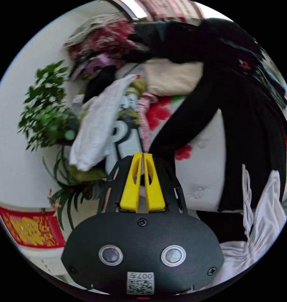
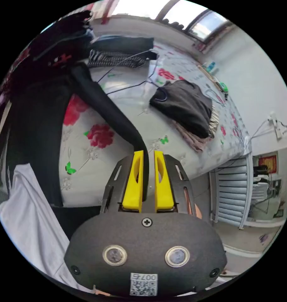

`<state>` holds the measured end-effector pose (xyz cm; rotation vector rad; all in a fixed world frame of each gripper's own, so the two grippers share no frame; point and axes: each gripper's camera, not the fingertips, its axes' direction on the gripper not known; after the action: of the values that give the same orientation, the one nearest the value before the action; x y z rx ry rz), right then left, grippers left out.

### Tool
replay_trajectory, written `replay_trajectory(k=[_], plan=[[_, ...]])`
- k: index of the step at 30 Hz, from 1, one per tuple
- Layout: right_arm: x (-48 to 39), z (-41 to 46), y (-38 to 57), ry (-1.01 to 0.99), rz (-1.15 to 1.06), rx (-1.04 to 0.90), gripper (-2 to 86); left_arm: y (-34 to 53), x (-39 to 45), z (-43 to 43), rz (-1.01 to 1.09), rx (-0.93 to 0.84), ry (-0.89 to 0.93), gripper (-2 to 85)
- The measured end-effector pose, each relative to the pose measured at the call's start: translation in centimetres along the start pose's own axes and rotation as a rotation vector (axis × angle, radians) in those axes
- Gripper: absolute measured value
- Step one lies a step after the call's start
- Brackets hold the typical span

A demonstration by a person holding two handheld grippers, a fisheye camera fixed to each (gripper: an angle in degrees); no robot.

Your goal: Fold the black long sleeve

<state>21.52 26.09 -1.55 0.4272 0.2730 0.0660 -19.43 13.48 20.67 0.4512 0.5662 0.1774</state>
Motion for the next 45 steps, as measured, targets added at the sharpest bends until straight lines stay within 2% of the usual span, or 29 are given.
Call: replay_trajectory(k=[2,3,4,5,7,9,12,15,19,24,28,31,34,37,39,42,45], plan=[[0.5,-2.0,1.6,-0.165,0.016,0.098,7.9,1.9,-2.2,-2.3,-0.093,0.067,-0.030,6.0],[0.0,-3.0,3.0,-0.329,-0.015,0.165,8.2,2.5,-2.2,-2.8,-0.102,0.089,0.001,6.3],[-1.1,-3.2,4.4,-0.471,-0.052,0.195,8.5,3.9,-1.8,-3.5,-0.098,0.136,0.104,6.7],[-1.9,-3.2,5.0,-0.531,-0.075,0.195,8.6,5.2,-0.5,-3.8,-0.065,0.172,0.229,7.2],[-5.9,-1.8,6.8,-0.675,-0.159,0.115,9.1,6.7,2.4,-3.1,0.000,0.164,0.393,8.3],[-9.0,-0.9,7.9,-0.670,-0.232,0.061,9.3,7.7,6.0,-1.9,0.080,0.104,0.468,9.2],[-13.4,0.6,8.8,-0.621,-0.330,-0.032,8.5,8.1,10.8,0.1,0.183,-0.003,0.425,9.3],[-16.1,0.4,9.7,-0.463,-0.408,-0.039,5.0,8.0,12.2,0.2,0.251,0.025,0.367,3.9],[-16.1,-0.7,9.5,-0.432,-0.554,-0.089,0.9,7.6,11.9,0.0,0.354,-0.003,0.322,0.0],[-12.0,-4.2,11.8,-0.462,-0.599,-0.014,-0.1,10.9,6.5,-1.5,0.271,0.058,0.497,-0.5],[-13.1,-0.8,15.5,-0.461,-0.620,-0.183,-0.2,16.0,5.7,1.9,0.186,-0.040,0.563,0.4],[-13.2,-0.1,16.3,-0.491,-0.552,-0.215,-0.1,17.9,4.5,4.3,0.062,-0.145,0.632,2.9],[-12.7,-2.2,15.3,-0.483,-0.500,-0.106,-0.2,18.1,1.6,4.7,-0.025,-0.153,0.582,5.6],[-13.2,-4.8,13.3,-0.469,-0.490,0.042,-0.2,16.5,-2.8,3.9,-0.151,-0.062,0.566,7.9],[-14.7,-5.4,11.9,-0.458,-0.514,0.073,-0.2,14.9,-5.0,3.3,-0.194,0.004,0.526,8.7],[-18.9,-4.8,10.0,-0.452,-0.589,0.014,-0.2,11.0,-6.8,2.5,-0.144,0.083,0.391,10.6],[-23.9,-1.6,10.1,-0.405,-0.689,-0.185,-0.2,7.1,-7.1,3.1,-0.028,0.119,0.248,11.6]])
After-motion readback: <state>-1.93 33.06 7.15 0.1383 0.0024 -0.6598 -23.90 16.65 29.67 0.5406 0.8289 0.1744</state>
